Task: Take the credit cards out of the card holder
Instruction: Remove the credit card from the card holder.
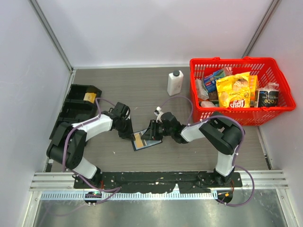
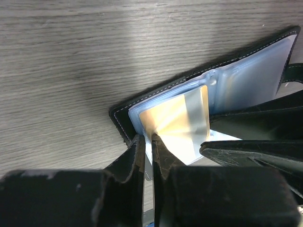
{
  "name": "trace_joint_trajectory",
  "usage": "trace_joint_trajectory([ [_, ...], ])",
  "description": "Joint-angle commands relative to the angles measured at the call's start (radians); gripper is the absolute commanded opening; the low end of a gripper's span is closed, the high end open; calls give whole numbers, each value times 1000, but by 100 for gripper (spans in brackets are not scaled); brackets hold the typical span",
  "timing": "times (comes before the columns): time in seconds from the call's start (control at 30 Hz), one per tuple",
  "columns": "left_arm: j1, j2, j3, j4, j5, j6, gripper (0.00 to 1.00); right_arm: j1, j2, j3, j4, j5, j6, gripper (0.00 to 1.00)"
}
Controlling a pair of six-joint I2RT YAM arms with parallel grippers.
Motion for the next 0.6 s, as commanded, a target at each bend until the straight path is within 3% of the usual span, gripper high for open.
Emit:
trace_joint_trajectory([
  [0.0, -16, 75, -9, 52, 31, 13, 9, -4, -45, 30, -197, 106, -80, 38],
  [0.17, -16, 95, -13, 56, 41, 18, 7, -3, -41, 32, -187, 66, -99, 40],
  [0.57, -16, 113, -30, 81, 74, 19, 2, -3, 35, 46, 11, -130, -57, 39],
])
